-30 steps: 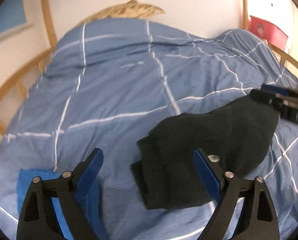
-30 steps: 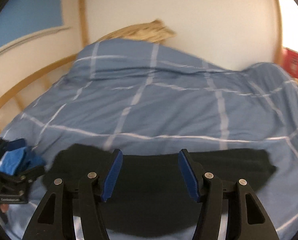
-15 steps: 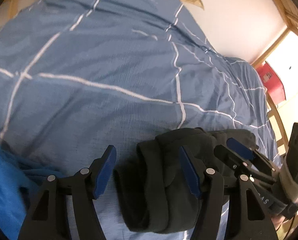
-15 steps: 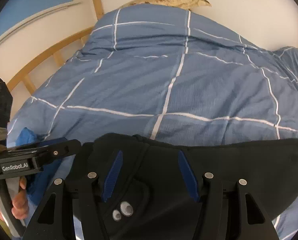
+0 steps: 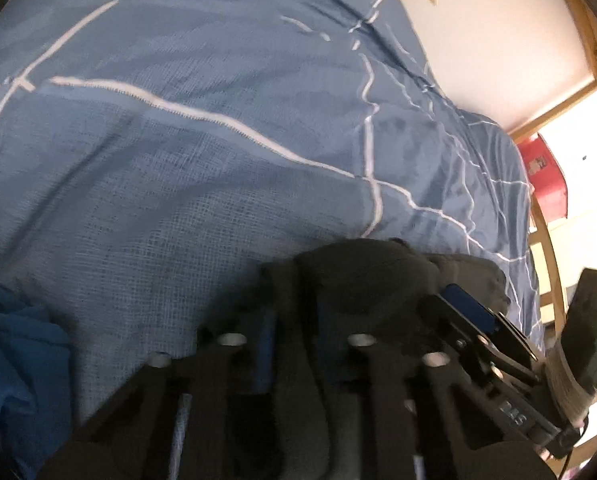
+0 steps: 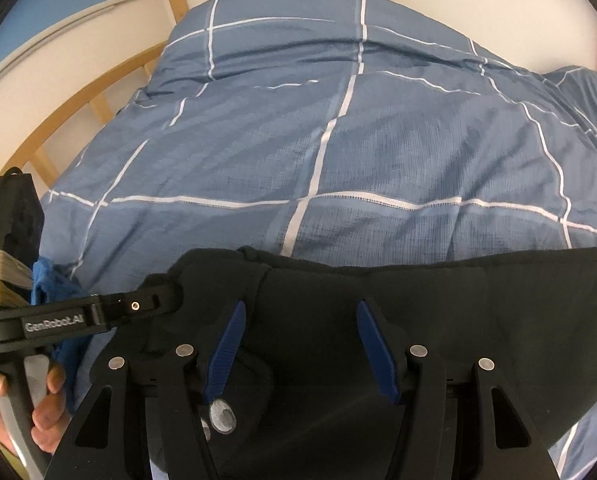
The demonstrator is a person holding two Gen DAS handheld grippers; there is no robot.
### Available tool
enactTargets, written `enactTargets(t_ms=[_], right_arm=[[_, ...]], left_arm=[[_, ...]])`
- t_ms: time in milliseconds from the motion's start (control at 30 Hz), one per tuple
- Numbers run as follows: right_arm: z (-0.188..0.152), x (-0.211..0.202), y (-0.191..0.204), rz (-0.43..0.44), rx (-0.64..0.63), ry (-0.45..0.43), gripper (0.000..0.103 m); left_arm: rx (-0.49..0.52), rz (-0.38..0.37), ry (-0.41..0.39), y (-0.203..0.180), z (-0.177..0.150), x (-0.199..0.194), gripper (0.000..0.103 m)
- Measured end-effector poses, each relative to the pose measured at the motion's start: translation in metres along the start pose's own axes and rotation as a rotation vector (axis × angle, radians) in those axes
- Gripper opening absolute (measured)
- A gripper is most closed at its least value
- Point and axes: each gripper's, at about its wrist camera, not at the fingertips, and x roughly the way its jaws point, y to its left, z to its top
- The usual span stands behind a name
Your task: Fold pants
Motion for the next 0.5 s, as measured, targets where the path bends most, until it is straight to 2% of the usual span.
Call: enactTargets(t_ms=[67,200,367,500], right_arm=[[0.0,-0.001,0.001,0.0,-0.003,-0.001,0.058],[-0.002,-0.003,0.007,0.025,-0.018,-0.013,0.058],[-0.004,0.002,0.022,0.04,-0.035,-0.004,0.058],[-0.007,0.011,0.028,0.024,-0.046,0.02,0.058]], left_arm=[[0.019,-0.02,-0.031,-0.006,-0.004,-0.015,0.011],[0.093,0.051,-0.088,-0.021,-0.018,-0.042,0.01],[0.113,0.148,-0.071,-0.013,-0.024,-0.035,0.01],[0.079,0.154,-0.058,-0.001,-0.023,-0.025,0.01]])
